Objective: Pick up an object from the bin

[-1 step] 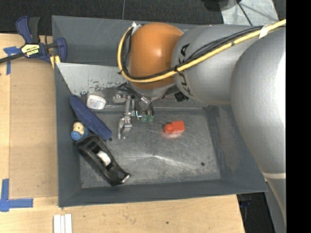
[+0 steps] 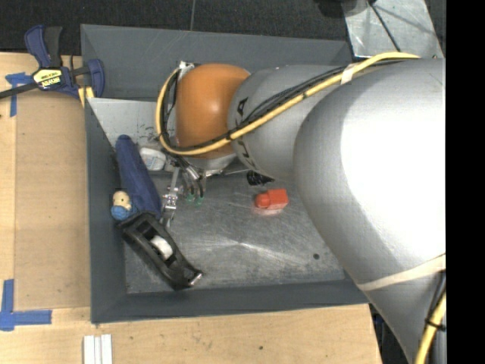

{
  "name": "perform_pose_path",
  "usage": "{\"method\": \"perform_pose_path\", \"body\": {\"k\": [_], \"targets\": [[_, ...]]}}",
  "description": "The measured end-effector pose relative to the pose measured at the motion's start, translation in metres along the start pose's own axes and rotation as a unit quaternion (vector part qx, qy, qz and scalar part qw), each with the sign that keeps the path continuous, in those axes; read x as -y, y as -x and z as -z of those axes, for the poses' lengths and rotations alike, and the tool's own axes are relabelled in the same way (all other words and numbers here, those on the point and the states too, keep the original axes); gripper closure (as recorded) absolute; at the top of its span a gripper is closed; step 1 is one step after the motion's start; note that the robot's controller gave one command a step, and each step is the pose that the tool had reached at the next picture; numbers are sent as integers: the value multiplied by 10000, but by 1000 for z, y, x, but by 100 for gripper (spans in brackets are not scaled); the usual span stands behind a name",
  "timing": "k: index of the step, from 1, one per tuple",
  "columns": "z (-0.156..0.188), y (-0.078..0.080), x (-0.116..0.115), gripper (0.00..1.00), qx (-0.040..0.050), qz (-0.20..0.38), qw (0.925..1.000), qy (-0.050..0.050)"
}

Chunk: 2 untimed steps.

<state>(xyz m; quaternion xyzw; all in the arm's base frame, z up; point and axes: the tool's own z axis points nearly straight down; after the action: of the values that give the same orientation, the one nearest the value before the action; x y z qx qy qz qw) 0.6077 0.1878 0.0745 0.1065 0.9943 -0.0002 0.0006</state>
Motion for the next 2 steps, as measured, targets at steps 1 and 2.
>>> {"method": "perform_pose_path", "body": {"k": [1, 2], "targets": [[26, -12, -11, 0, 14, -755, 9971, -4], [52, -21, -15, 0, 30, -1188, 9929, 13]]}}
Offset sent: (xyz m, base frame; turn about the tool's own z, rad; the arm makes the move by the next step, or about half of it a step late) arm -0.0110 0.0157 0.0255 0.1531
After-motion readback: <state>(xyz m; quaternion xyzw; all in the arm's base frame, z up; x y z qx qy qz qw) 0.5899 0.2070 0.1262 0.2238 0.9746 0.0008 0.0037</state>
